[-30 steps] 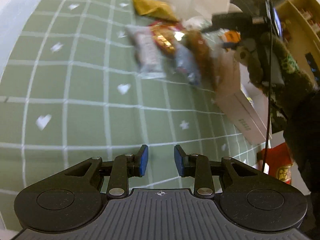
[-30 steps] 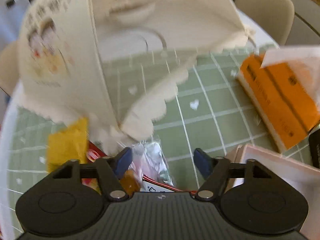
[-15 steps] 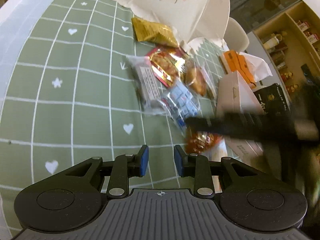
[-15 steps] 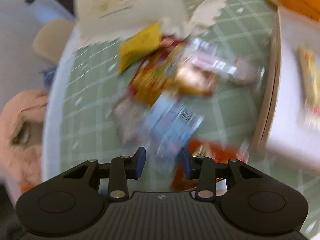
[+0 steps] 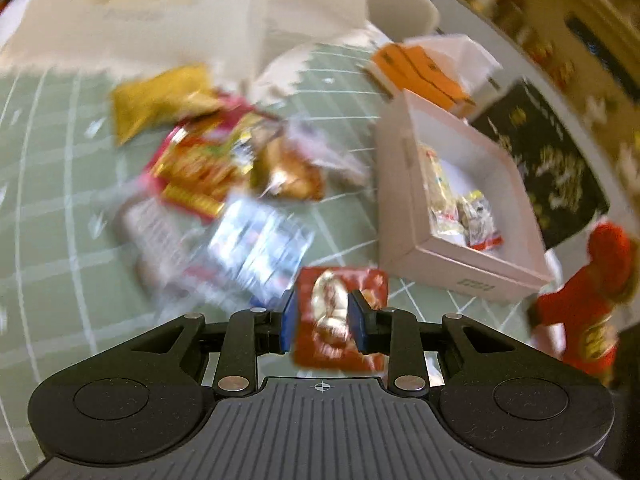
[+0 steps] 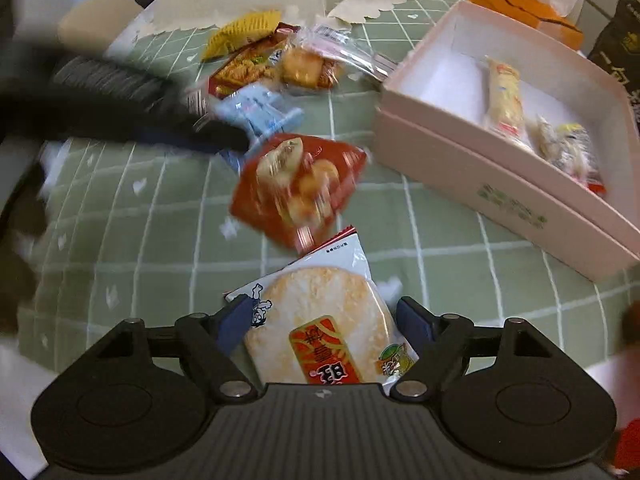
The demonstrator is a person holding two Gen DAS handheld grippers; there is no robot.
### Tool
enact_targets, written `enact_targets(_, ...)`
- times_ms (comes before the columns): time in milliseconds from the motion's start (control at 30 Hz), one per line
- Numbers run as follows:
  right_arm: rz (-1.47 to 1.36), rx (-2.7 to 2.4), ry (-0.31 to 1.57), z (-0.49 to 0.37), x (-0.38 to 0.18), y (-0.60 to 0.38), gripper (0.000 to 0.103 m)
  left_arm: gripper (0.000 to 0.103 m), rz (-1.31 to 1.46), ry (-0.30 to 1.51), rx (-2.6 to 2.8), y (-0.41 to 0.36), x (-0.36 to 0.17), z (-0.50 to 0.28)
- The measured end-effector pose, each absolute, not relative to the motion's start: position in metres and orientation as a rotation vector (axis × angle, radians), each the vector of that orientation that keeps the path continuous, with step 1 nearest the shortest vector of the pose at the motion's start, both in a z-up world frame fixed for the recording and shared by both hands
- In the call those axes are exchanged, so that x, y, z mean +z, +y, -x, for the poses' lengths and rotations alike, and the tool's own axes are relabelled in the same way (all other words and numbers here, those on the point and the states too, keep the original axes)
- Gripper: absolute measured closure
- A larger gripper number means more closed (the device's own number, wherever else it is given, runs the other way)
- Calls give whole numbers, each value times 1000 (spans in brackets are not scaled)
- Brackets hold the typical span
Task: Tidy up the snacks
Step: 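Grasp the round rice cracker packet with the right gripper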
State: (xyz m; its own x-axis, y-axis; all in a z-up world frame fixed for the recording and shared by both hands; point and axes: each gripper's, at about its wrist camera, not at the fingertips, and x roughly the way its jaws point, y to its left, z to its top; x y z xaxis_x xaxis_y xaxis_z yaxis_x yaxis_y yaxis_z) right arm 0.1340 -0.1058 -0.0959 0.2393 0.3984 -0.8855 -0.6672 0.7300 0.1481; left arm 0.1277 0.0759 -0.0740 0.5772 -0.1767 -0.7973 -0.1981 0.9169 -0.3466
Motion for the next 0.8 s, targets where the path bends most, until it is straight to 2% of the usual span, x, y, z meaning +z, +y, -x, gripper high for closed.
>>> enact_targets(100, 264, 699, 1114, -137, -101, -128, 24, 71, 323, 950, -21, 60, -74, -154)
enact_targets(233, 211, 637, 1132, -149, -103, -158, 24, 71, 308, 1017, -51, 55, -91, -180)
enact_targets(467, 189, 607, 1114, -151, -109, -168, 19, 71, 270, 1062, -159, 46, -92, -145)
enact_targets(600, 277, 594, 1066, -133, -114, -148, 13, 71, 324, 1019, -129, 74, -79, -128)
enact_targets(800, 271, 608, 1012, -118, -116, -143, 11, 71, 358, 945, 132, 121, -79, -146)
